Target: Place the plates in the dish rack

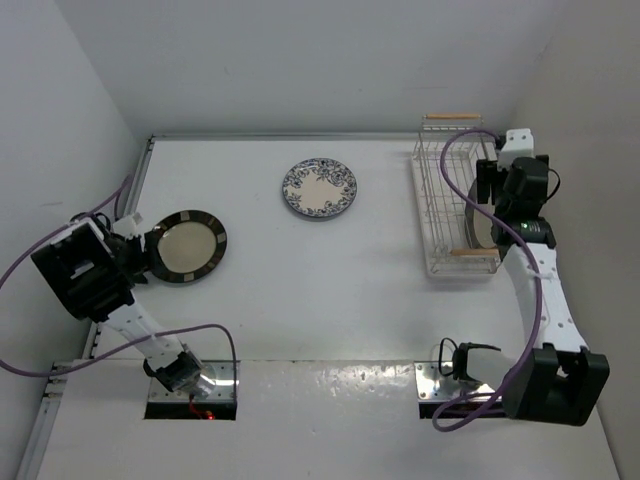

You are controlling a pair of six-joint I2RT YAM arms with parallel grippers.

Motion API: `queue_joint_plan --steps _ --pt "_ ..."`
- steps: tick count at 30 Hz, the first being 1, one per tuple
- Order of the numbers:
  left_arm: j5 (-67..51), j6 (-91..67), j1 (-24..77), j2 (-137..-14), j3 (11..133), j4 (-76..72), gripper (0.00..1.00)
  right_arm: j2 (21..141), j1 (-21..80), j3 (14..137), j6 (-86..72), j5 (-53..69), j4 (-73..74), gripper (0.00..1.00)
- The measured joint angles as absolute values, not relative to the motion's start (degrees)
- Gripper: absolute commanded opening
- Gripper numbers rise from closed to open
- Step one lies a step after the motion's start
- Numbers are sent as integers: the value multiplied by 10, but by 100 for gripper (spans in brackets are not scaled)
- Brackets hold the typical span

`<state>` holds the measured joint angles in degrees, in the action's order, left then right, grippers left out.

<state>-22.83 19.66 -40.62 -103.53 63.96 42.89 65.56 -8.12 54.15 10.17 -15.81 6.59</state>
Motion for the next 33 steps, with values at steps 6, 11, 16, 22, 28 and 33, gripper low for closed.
queue_joint_plan --steps 6,11,16,22,28,33 --pt "-309 208 -410 -1105 703 463 25 591 -81 543 98 -160 67 82" --pt "-432 195 -419 -1150 726 488 0 542 -81 544 87 -159 72 82" --pt "-463 267 -384 -1161 726 556 0 493 -81 543 43 -99 97 80" --pt "-459 345 -272 -1033 727 588 0 465 -62 532 -73 154 76 82" --pt "-452 384 -101 -846 761 593 0 568 131 491 -149 263 40 82" --pt "-430 374 10 -767 773 596 0 668 260 467 -155 250 16 82"
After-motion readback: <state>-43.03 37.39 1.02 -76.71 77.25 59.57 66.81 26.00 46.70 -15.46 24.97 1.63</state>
